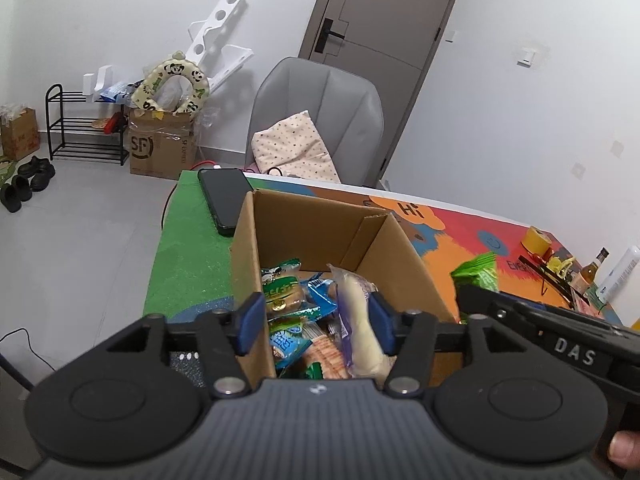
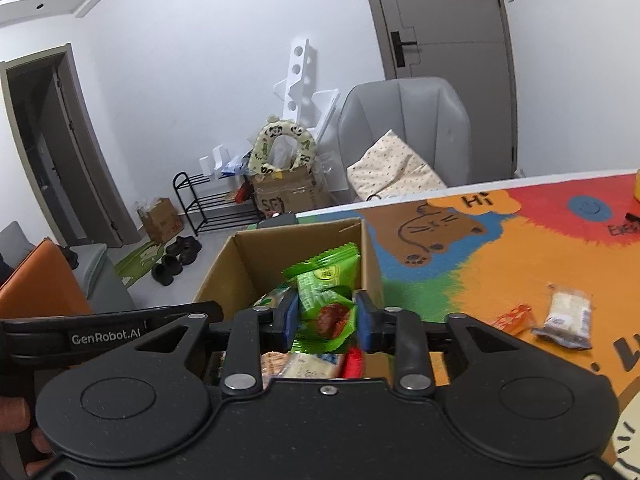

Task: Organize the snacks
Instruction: 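Open the left tool over the box while the right tool releases the plum packet inside, then move both open tools back toward the red candy stick and bread packet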

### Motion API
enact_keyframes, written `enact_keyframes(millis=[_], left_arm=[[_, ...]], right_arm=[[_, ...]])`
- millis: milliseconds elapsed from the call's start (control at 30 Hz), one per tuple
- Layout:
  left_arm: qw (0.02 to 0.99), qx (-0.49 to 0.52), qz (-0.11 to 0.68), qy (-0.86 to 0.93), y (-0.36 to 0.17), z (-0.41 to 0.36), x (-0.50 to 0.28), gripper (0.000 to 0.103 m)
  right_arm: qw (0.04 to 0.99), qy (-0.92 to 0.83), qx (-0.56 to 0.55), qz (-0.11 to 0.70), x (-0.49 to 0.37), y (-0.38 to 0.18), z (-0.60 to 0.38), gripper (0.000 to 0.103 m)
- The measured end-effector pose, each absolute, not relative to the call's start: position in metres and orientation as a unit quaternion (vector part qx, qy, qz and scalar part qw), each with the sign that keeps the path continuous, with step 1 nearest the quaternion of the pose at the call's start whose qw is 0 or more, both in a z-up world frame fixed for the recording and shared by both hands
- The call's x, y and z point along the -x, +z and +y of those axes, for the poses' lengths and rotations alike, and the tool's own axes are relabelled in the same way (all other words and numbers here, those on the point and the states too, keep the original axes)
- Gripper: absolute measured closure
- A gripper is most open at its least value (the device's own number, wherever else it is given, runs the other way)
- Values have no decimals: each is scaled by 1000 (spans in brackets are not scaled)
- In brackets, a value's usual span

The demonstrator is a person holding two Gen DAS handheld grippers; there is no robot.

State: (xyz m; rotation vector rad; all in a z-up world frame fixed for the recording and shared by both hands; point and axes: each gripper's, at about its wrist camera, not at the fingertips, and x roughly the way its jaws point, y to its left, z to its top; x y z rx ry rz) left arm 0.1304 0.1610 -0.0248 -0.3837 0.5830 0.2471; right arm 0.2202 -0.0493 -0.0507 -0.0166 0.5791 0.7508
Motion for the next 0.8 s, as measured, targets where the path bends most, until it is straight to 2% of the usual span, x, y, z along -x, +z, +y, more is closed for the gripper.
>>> enact_keyframes(millis=[100, 233, 533, 800], left_arm=[[932, 187, 285, 122, -26, 161, -131, 30], [931, 182, 288, 129, -29, 159, -133, 19], [936, 161, 287, 121, -27, 135, -139, 12], [940, 149, 289, 103, -21, 111, -146, 10]], right_arm=[[890, 359, 7, 281, -220, -52, -52, 67], [894, 346, -2, 284, -220, -52, -65, 60], [904, 316, -24, 287, -223, -57, -103, 49], [910, 300, -39, 283, -226, -57, -130, 39]])
